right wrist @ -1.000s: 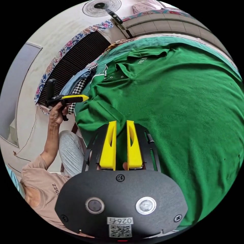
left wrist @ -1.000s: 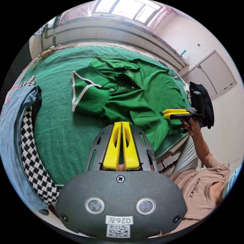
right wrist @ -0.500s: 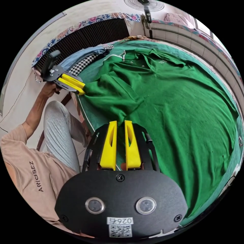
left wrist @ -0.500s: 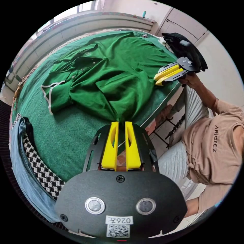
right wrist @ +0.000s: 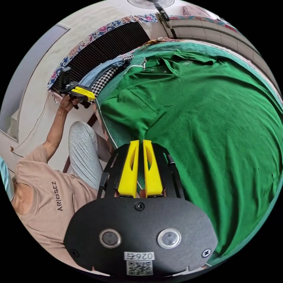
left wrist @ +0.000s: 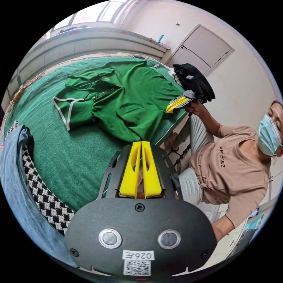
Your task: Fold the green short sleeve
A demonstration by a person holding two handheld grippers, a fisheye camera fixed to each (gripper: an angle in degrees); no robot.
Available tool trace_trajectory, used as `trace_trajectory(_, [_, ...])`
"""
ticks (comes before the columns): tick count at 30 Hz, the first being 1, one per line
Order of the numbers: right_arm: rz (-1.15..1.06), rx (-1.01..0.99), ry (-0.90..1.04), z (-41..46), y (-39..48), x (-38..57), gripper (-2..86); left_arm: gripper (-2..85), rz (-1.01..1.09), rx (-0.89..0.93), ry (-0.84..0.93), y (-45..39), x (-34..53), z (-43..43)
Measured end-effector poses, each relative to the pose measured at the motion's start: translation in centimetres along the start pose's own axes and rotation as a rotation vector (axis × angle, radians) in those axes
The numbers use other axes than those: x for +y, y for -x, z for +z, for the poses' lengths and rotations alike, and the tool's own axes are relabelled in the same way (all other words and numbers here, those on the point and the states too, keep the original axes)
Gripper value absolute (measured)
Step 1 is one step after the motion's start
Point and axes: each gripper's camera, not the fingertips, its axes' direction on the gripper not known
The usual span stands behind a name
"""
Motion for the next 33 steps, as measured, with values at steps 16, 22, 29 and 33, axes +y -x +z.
trace_trajectory(16, [-0.041,0.100,-0.146,-2.8,0.8,-8.6,-0.9,-1.0,-0.251,-0.178,-0.183,9.9,-5.4,-2.5])
trace_trajectory(22, [-0.076,0.182,-0.146,0.1,0.5,-19.6,-0.8,-1.0,-0.502,-0.116,-0.239,17.4,-3.8,1.0])
trace_trajectory(29, [-0.267,0.243,-0.097,6.7,3.8,-32.3,2.5,-1.0,-0.741,-0.077,-0.507,22.0,0.8,-0.7])
trace_trajectory(33, [-0.347,0.311,0.020,11.4,5.2,-36.6,4.2,-1.0,-0.785,0.029,-0.662,23.2,3.6,-1.8])
